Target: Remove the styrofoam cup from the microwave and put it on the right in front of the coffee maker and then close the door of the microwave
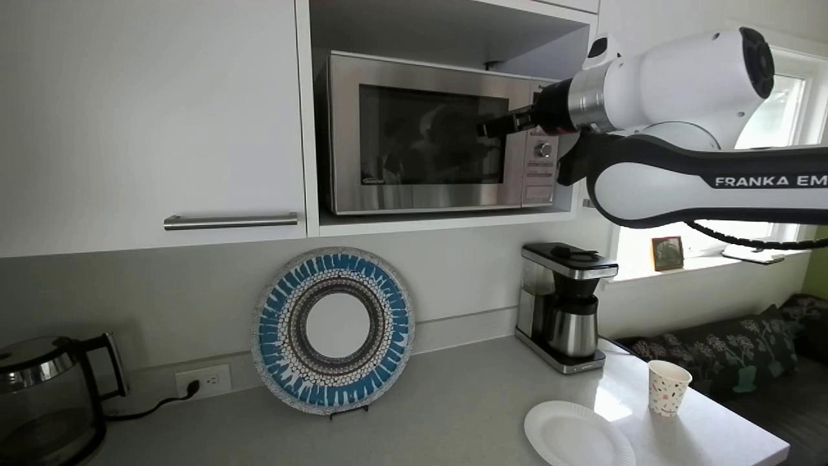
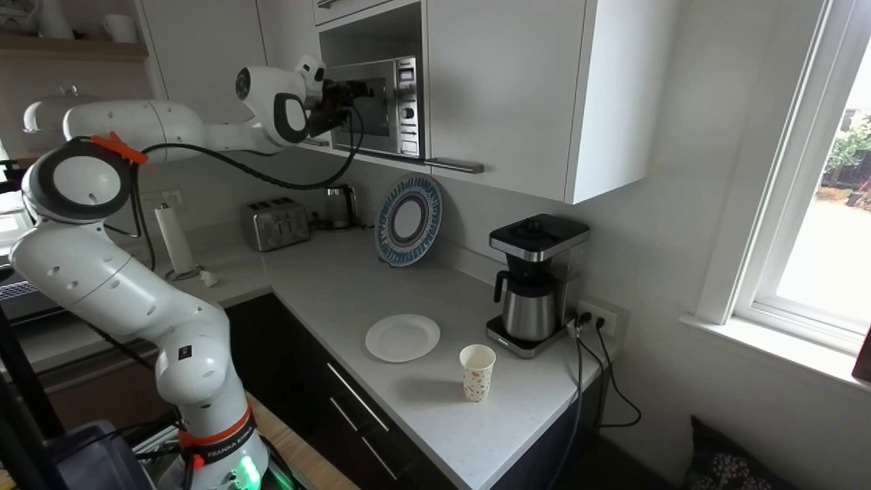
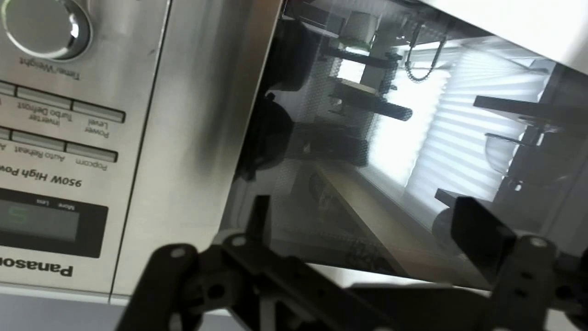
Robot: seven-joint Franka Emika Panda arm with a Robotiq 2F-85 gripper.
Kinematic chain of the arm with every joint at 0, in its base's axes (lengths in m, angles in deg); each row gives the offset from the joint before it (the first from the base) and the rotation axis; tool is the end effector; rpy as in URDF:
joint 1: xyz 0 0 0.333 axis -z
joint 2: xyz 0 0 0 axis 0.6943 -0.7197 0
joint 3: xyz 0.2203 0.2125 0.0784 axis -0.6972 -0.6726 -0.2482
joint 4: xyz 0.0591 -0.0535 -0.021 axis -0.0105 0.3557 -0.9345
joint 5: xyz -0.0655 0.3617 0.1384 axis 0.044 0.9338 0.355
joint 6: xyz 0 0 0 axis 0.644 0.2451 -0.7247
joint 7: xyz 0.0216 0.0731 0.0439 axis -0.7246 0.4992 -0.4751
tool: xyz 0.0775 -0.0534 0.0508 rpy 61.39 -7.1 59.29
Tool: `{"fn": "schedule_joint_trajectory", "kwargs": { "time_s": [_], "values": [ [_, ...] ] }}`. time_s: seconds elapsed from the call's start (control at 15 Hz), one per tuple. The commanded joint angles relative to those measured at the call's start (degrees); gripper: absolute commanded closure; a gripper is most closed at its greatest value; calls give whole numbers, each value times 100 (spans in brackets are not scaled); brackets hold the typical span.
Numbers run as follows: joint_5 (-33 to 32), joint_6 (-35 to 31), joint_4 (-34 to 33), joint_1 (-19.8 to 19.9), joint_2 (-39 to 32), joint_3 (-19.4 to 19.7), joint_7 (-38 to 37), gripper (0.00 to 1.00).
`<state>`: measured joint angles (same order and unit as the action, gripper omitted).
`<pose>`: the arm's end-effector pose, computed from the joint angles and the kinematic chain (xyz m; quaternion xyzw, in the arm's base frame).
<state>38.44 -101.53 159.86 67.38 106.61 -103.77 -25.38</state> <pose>0.4195 0.1373 0.7939 0.7227 0.1191 0.6733 0.1013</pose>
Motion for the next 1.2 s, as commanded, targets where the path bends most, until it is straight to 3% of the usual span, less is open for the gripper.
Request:
{"fn": "schedule_joint_trajectory", "kwargs": {
  "time_s": [0.0,0.07,0.27,0.4,0.47,0.8,1.13],
  "values": [
    [-3,65,25,6,90,-15,-3,0],
    [-326,267,12,-492,56,284,-224,0],
    [-171,1560,100,-1499,401,742,-244,0],
    [326,2423,154,-1707,738,784,-43,0],
    [29,2820,142,-2102,811,1044,-312,0],
    [-154,4851,-59,-2515,1517,1325,-350,0],
    [-306,6125,-270,-2572,2042,1392,-352,0]
  ]
}}
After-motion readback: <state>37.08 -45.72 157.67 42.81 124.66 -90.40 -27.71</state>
